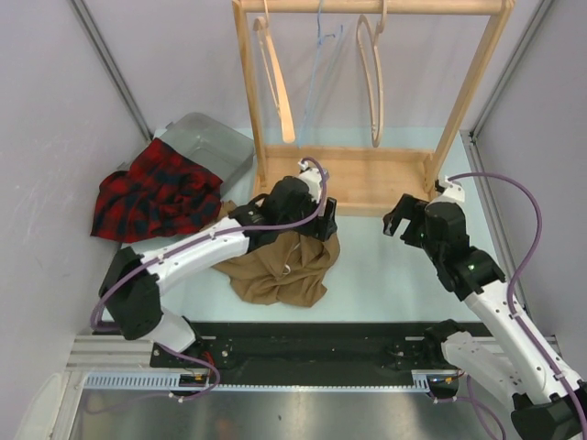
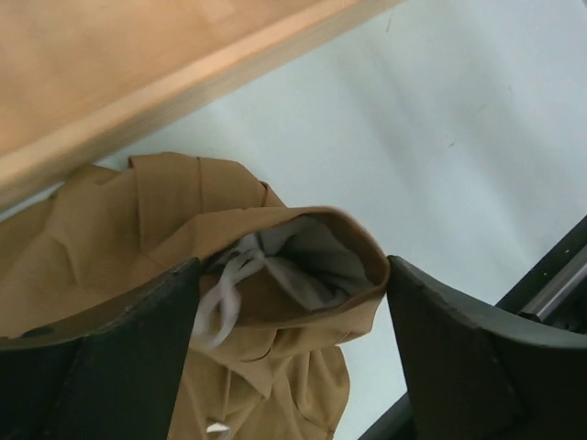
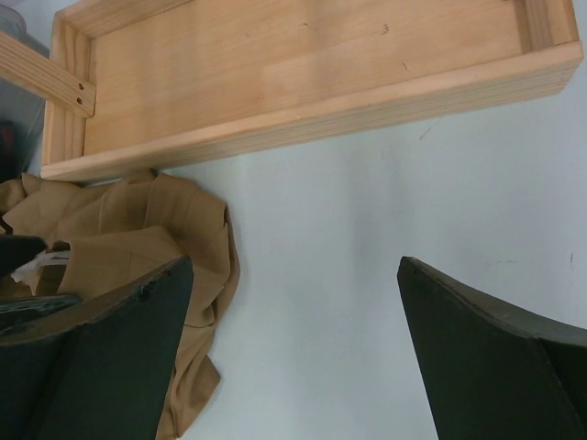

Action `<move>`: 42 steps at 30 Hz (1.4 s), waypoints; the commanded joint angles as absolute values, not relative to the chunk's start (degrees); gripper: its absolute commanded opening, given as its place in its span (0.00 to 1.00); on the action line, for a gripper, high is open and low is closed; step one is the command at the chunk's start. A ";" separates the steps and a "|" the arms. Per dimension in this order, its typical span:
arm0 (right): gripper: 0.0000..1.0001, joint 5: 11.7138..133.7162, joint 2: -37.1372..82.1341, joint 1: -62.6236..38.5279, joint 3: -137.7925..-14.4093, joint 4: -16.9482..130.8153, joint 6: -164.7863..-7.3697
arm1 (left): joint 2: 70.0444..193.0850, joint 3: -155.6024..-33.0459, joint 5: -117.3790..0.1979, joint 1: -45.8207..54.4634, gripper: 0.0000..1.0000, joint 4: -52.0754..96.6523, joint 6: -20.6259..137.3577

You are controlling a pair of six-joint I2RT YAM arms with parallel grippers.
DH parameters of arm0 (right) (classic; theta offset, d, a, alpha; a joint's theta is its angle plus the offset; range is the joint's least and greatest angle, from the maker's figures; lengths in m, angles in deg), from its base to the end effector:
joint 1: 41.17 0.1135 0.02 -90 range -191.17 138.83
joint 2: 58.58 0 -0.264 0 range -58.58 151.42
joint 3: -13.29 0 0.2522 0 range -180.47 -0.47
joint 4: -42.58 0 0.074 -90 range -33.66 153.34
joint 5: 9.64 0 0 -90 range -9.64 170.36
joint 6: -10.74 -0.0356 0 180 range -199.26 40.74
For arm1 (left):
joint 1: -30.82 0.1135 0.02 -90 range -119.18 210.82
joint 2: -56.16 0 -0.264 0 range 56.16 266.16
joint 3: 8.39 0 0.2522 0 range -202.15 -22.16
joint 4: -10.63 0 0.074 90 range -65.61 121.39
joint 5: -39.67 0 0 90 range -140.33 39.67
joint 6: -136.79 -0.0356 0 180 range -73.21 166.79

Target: Place the skirt on the hanger

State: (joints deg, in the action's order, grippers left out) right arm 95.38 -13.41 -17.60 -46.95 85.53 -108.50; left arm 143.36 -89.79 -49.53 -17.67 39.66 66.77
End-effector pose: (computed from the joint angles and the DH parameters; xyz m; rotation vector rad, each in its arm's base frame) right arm 0.1624 0.0608 0.3156 0.2636 2.0363 0.3065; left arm 0.2310 -0.2602 0.2891 0.5477 2.1891 -0.6502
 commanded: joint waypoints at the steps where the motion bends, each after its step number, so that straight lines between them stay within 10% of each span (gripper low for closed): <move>1: 0.98 95.47 -13.59 -16.57 -46.79 85.87 -109.76 | 133.34 -89.93 -46.46 -17.43 0.88 39.43 61.30; 24: 1.00 94.51 -5.49 -2.33 -45.82 87.54 -113.45 | 108.19 -59.43 -43.48 -17.70 0.87 49.36 71.65; 38: 1.00 93.45 -7.34 0.05 -42.39 88.24 -118.28 | 126.10 -61.79 -26.64 -24.02 0.89 42.93 76.13; 42: 1.00 93.81 -7.87 0.05 -41.52 90.00 -120.13 | 128.32 -62.85 -21.77 -24.02 0.73 42.59 78.60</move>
